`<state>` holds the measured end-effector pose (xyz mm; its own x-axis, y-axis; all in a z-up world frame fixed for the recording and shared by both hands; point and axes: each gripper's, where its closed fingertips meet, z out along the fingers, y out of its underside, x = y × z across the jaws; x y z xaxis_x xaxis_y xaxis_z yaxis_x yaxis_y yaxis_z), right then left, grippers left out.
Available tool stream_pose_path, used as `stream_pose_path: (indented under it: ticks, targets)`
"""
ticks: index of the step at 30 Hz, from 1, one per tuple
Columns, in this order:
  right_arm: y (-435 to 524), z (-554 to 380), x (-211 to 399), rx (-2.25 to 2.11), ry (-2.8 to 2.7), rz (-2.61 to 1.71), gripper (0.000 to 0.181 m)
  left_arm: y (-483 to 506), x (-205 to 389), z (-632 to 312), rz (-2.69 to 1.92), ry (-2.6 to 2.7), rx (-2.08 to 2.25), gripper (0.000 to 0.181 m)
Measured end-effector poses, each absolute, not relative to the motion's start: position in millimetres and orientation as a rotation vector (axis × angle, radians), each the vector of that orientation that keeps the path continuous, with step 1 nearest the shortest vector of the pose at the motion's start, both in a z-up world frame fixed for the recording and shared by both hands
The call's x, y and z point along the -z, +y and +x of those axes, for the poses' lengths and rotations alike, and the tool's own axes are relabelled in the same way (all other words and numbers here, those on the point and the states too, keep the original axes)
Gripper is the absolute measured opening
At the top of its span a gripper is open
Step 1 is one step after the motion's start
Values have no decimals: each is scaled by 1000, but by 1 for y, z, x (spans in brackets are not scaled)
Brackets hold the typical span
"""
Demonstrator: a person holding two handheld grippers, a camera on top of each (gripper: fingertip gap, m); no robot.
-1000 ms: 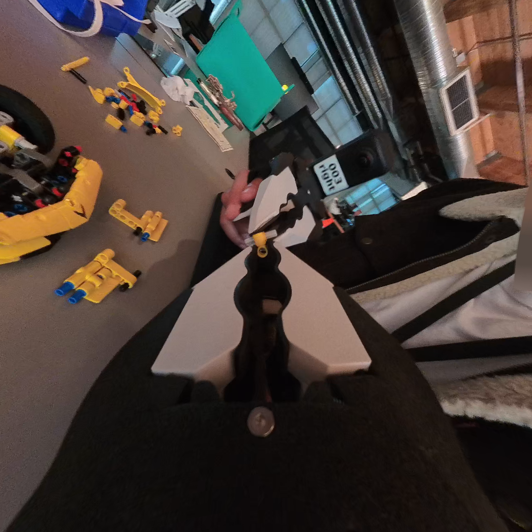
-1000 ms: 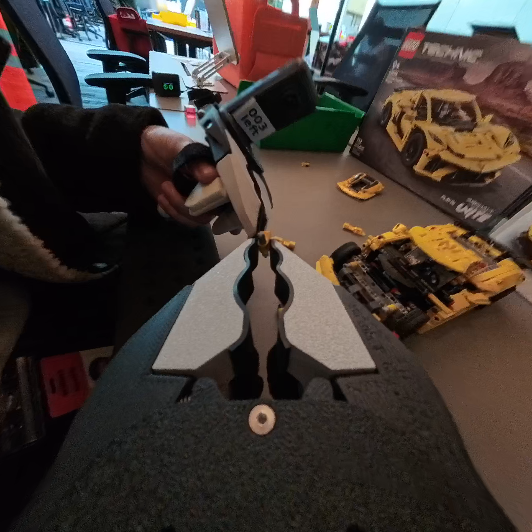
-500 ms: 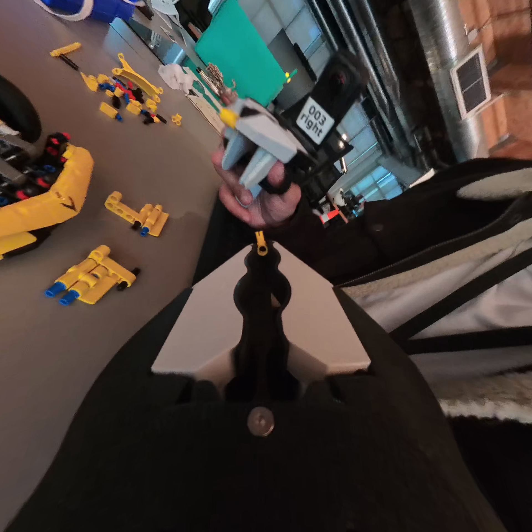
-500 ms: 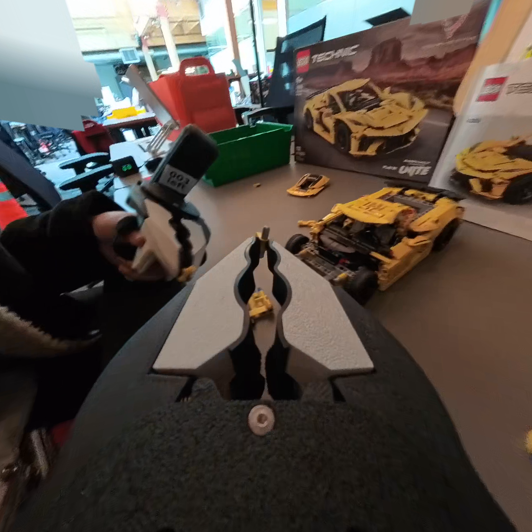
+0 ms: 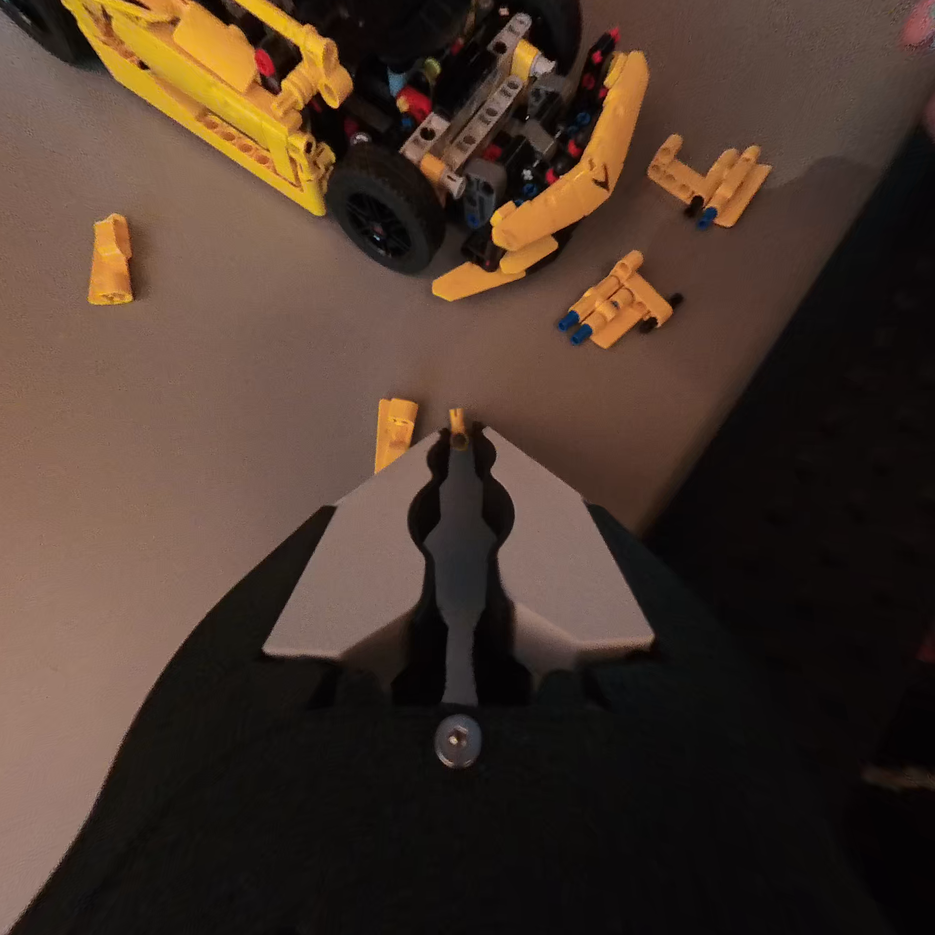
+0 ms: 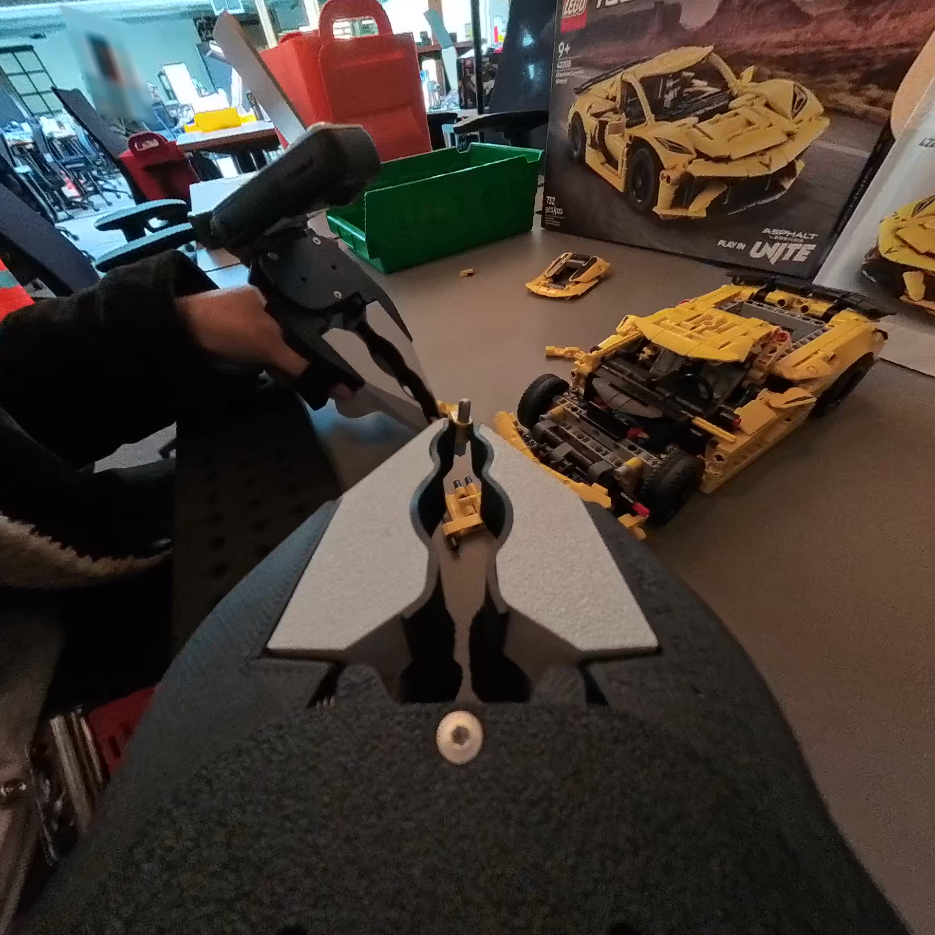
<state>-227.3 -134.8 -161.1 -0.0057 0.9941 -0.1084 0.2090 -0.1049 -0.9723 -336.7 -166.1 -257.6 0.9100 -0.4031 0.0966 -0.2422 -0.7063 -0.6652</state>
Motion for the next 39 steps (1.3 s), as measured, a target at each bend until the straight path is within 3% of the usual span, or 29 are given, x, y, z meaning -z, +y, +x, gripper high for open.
stream_pose_path:
  ticks: [3, 6, 9, 13, 16, 18, 24, 30, 39]
  targets:
    - [-137, -228, 162, -1269, -1325, -1467, 5, -161, 244, -333, -2319, 425, 330, 26]
    - [-147, -225, 153, -1443, -1317, -1444, 5, -159, 198, -294, -2064, 429, 622, 28]
    - [-160, -224, 142, -1405, -1359, -1284, 5, -164, 150, -259, -1804, 293, 1042, 28]
    - [-180, -228, 140, -1162, -1461, -991, 5, -178, 142, -230, -1749, 233, 1464, 28]
    - [-186, -230, 141, -1069, -1492, -895, 5, -182, 144, -221, -1736, 233, 1538, 27]
    - [-186, -230, 142, -1059, -1499, -891, 5, -187, 139, -220, -1699, 238, 1600, 10]
    - [-188, -230, 141, -1174, -1476, -966, 9, -189, 137, -221, -1671, 276, 1547, 7]
    - [-188, -220, 134, -1821, -1337, -1374, 40, -190, 128, -227, -1531, 517, 1117, 7]
    - [-202, -223, 141, -1800, -1427, -1355, 34, -199, 133, -212, -1502, 699, 949, 7]
